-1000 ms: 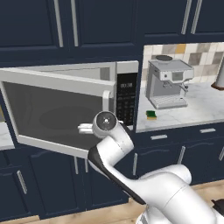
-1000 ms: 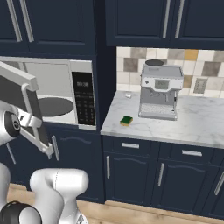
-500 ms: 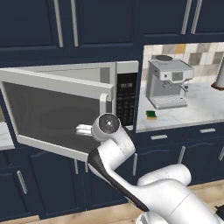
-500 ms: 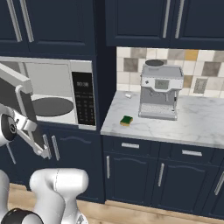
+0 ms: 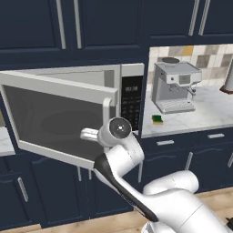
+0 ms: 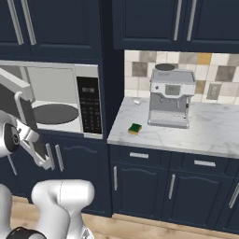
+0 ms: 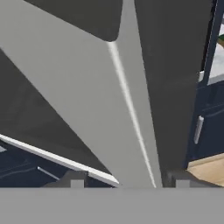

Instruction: Place the sponge inside the microwave to prepare for sanitizing.

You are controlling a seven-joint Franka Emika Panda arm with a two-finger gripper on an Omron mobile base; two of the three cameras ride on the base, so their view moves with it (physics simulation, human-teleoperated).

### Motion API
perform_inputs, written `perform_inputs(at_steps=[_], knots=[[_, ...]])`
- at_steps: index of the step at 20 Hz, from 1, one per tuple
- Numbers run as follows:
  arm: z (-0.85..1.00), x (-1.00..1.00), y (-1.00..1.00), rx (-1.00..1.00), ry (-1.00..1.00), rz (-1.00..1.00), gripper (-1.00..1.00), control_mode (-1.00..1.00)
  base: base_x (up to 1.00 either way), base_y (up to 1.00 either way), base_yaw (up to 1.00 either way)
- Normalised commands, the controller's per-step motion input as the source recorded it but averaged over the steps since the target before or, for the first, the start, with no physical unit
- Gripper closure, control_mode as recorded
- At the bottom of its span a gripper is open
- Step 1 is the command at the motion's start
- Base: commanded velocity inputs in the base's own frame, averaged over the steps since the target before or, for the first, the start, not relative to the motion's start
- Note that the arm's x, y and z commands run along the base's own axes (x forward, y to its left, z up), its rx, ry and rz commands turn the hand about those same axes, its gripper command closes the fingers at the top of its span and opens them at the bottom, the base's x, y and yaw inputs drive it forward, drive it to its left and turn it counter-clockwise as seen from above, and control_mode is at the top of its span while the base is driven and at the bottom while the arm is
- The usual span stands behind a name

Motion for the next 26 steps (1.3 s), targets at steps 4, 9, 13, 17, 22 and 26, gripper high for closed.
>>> perform_inputs(at_steps=[4,9,13,17,22,26], knots=[[0.04,-0.53,0.00,0.17,0.00,0.00,-1.00,-1.00,0.00,0.00,0.00],[0.07,-0.35,-0.11,0.21,0.01,0.00,-1.00,-1.00,0.00,0.00,0.00],[0.15,-0.13,-0.53,0.25,0.03,0.01,-1.00,-1.00,0.00,0.00,0.00],[0.19,-0.07,-0.63,0.31,0.00,0.09,-1.00,-1.00,0.00,0.00,0.00],[0.15,0.13,-0.38,0.29,0.02,0.07,-1.00,-1.00,0.00,0.00,0.00],[0.11,0.43,-0.26,0.24,0.10,0.02,-1.00,-1.00,0.00,0.00,0.00]])
